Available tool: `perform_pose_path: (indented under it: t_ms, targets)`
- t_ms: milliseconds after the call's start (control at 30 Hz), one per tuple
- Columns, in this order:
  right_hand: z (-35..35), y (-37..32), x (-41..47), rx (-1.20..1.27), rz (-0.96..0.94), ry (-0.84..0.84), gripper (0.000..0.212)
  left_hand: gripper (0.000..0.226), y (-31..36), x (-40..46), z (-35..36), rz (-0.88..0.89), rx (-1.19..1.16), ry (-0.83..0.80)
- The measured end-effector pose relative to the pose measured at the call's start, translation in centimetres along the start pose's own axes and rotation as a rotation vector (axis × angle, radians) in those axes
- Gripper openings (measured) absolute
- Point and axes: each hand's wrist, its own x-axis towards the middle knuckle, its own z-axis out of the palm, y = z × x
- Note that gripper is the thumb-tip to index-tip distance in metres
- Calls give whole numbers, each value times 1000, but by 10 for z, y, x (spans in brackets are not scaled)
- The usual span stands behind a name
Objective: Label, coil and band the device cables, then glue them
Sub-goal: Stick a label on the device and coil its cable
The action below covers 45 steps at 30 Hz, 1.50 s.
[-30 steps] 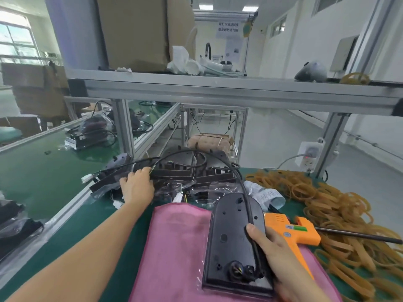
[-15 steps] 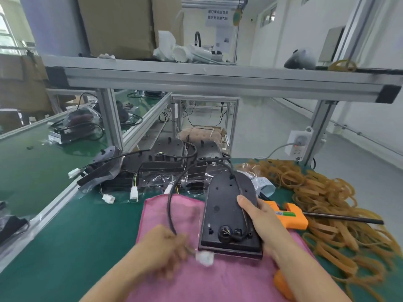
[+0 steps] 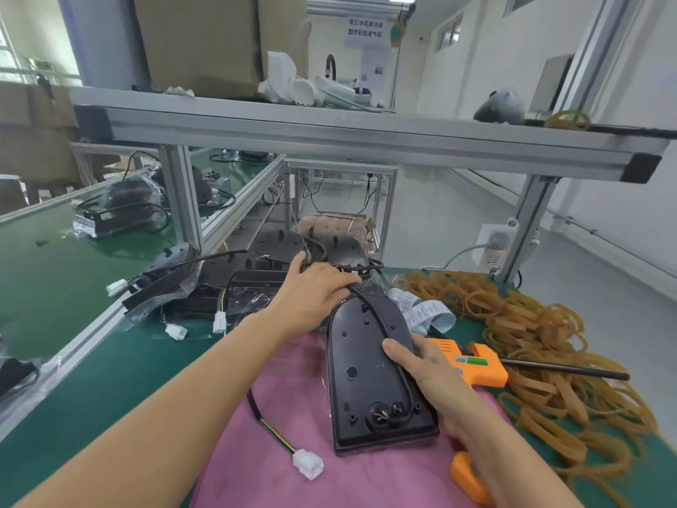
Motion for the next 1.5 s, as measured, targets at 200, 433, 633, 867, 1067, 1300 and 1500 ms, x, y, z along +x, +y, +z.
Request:
perform_pose_path:
  t_ms: [200,433,633,867,1067,1300,1500]
  targets:
    - [-7,8,7,179,5,127,25,20,-2,-27,9,-162,-562,218]
    - [13,10,20,277,-59,206,30,15,21,-44,32,-519,-916,285]
    - [29,6,32,320,-124,319,31,14,42,-46,36,-650,-1207,398]
    - [33,8,41,289,-128,304,30,21,38,-54,30,-734,-1316,322]
    - [34,5,44,269,-105,283,25,15,27,-61,22,-904,-1377,192]
    - [41,0,52,198,-147,358,34,23,27,-64,0,-731,-964,198]
    - [39,-4,52,356,-95,328,36,13,27,-72,6,-822,-1033,122]
